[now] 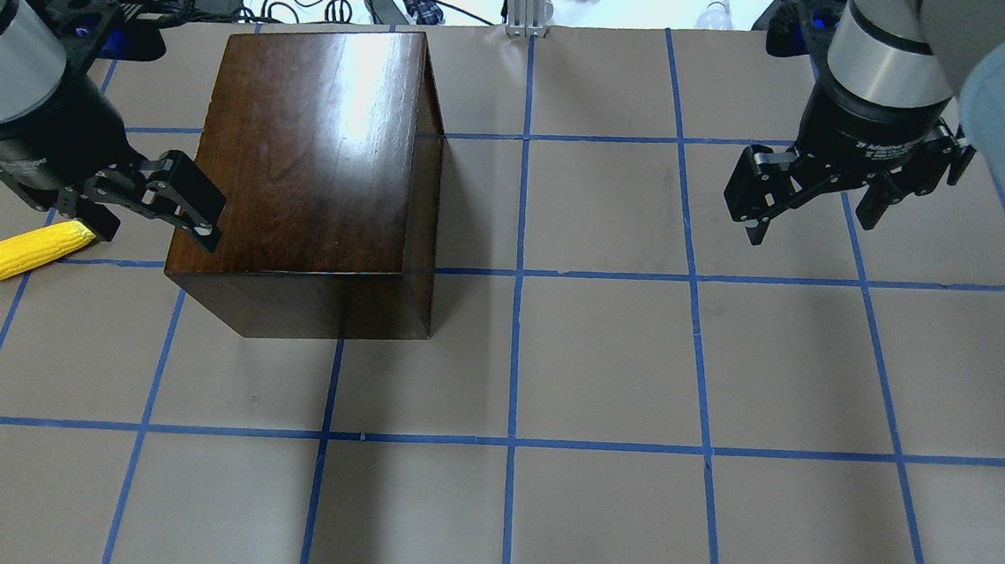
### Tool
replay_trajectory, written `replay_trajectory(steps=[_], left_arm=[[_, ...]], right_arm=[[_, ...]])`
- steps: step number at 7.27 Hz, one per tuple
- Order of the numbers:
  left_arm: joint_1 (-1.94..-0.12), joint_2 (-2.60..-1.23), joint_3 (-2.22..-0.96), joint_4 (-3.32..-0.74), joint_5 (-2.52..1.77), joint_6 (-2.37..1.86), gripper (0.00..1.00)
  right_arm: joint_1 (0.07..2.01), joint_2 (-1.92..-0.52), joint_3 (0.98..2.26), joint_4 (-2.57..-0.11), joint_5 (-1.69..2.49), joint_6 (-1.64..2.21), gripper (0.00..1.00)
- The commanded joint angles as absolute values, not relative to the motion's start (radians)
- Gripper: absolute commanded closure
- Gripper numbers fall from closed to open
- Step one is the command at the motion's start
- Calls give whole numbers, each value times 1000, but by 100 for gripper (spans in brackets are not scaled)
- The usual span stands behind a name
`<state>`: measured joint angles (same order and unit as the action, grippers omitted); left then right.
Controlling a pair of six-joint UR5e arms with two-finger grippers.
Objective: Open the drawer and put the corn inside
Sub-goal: 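Raise the left gripper away from the corn cob beside the cabinet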
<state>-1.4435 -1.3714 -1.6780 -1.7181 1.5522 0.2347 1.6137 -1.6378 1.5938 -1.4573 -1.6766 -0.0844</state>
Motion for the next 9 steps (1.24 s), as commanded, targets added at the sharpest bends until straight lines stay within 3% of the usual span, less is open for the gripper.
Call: replay_trajectory(steps=[1,4,9], left_arm=[[-1443,-1371,-1681,-1718,1552,235,0],[-1447,-1377,-1678,-1714,1548,230,0],[-1485,-1503,-1549,-1709,1555,97,0]], right_arm=[[1614,-1638,1594,-1457,-1677,-84,0],[1614,-1638,1594,-1457,-1677,-84,0],[1614,-1637,1594,-1457,-1675,-84,0]])
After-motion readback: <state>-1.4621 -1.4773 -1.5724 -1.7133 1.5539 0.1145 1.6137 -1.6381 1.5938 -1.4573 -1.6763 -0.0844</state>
